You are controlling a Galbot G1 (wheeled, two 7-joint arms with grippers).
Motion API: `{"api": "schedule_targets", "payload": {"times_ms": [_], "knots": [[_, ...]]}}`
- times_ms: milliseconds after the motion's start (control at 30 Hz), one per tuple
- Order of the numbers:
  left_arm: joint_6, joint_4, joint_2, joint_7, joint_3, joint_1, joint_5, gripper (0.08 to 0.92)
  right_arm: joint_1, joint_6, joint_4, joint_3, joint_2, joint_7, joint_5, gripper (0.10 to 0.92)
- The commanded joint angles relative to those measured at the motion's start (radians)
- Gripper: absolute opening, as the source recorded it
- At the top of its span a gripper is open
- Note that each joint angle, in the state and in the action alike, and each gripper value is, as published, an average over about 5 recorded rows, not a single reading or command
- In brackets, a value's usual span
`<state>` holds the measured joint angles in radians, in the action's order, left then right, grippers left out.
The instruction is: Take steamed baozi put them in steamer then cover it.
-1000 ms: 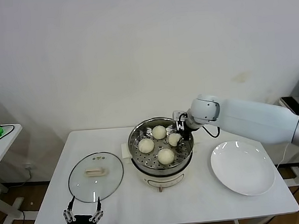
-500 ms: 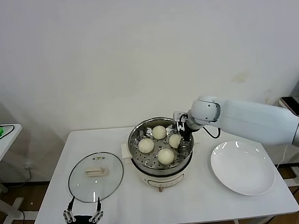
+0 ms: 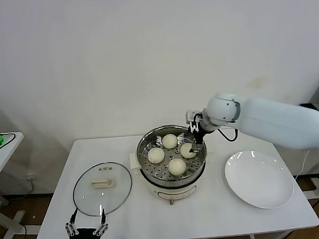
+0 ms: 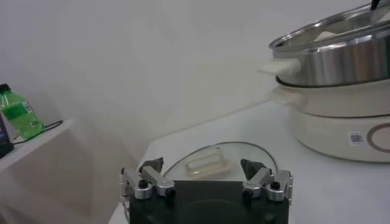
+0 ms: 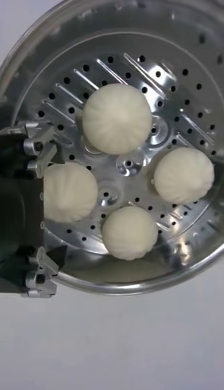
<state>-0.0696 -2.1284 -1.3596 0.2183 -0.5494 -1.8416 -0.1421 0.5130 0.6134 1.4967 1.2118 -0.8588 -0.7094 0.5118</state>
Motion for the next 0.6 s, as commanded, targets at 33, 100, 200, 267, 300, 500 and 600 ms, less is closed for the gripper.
{"api": "schedule_targets", "payload": {"times_ms": [33, 100, 200, 267, 300, 500, 600], "knots": [[0.005, 0.012, 0.035, 0.005, -0.008, 0.027, 0.066, 0.823, 0.035, -0.029, 0.169, -0.12, 0.169, 0.165, 0.088, 0.823], [0.011, 0.02, 0.039, 0.011, -0.007, 0.037, 0.075, 0.823, -0.005, -0.062, 0.218, -0.172, 0.239, 0.255, 0.099, 0.823], [0.02, 0.028, 0.047, 0.023, -0.006, 0.053, 0.087, 0.823, -0.133, -0.137, 0.294, -0.288, 0.347, 0.402, 0.106, 0.823], [0.028, 0.037, 0.054, 0.025, -0.005, 0.068, 0.09, 0.823, -0.276, -0.199, 0.343, -0.423, 0.406, 0.48, 0.097, 0.823], [0.033, 0.042, 0.057, 0.024, -0.005, 0.076, 0.09, 0.823, -0.366, -0.226, 0.366, -0.502, 0.43, 0.512, 0.09, 0.823], [0.065, 0.082, 0.066, 0.015, -0.008, 0.125, 0.102, 0.823, -1.125, -0.4, 0.454, -1.209, 0.458, 0.665, -0.003, 0.823], [0.086, 0.101, 0.067, 0.01, -0.01, 0.14, 0.107, 0.823, -1.439, -0.508, 0.451, -1.514, 0.371, 0.679, -0.081, 0.823]]}}
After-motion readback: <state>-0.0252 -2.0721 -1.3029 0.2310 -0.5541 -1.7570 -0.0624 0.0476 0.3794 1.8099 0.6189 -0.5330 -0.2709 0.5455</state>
